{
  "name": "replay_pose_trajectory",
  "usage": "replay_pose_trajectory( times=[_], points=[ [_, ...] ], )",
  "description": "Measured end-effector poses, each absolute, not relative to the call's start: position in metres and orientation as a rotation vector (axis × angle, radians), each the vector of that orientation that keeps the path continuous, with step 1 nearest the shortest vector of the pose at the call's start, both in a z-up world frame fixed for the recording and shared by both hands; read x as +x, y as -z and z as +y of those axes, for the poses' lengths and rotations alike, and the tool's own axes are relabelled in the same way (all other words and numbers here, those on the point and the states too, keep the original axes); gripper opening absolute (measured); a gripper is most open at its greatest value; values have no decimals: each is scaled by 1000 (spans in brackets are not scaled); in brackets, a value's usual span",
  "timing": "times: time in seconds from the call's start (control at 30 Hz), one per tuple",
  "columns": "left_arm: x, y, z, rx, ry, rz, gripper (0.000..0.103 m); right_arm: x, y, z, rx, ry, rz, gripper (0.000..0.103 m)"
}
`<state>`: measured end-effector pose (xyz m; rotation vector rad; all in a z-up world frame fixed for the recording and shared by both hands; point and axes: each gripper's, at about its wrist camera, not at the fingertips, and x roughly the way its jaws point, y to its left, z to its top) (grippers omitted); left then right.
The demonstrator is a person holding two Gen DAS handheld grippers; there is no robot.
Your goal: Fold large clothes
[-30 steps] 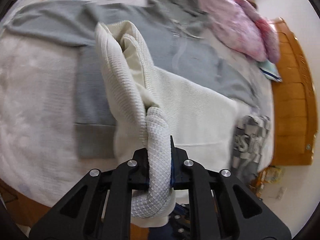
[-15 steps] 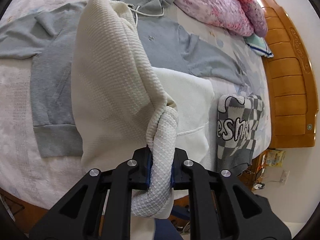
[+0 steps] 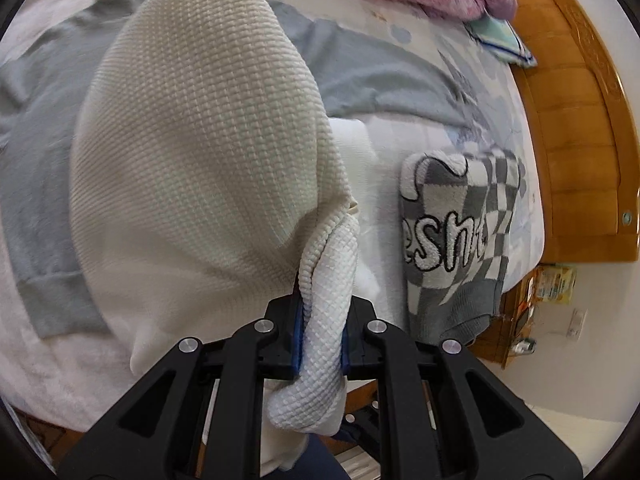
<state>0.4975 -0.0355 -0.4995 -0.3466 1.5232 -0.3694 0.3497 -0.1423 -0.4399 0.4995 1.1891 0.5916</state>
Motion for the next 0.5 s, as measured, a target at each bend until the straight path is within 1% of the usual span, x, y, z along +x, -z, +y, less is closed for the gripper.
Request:
replay_pose_trajectory(
  times=[0.07,0.17,0.37,0.47,0.5],
  points=[
    [502,507,-56,-325,392,1539,12,351,448,-163,517,-553,1198,23],
    [509,529,-98,-300,440,1578,12,349,467,-193,557,-472,1226,16],
    [514,585,-153,-213,447,1674,13,346,522,-237,621,-298,1337,14],
    [518,607,-165,-176,424,1707,15,345,547,-245,683,-225,1395,14],
    [521,611,-169,-152,427,1712,17,346,555,-246,701,-203,1406,15]
  ],
)
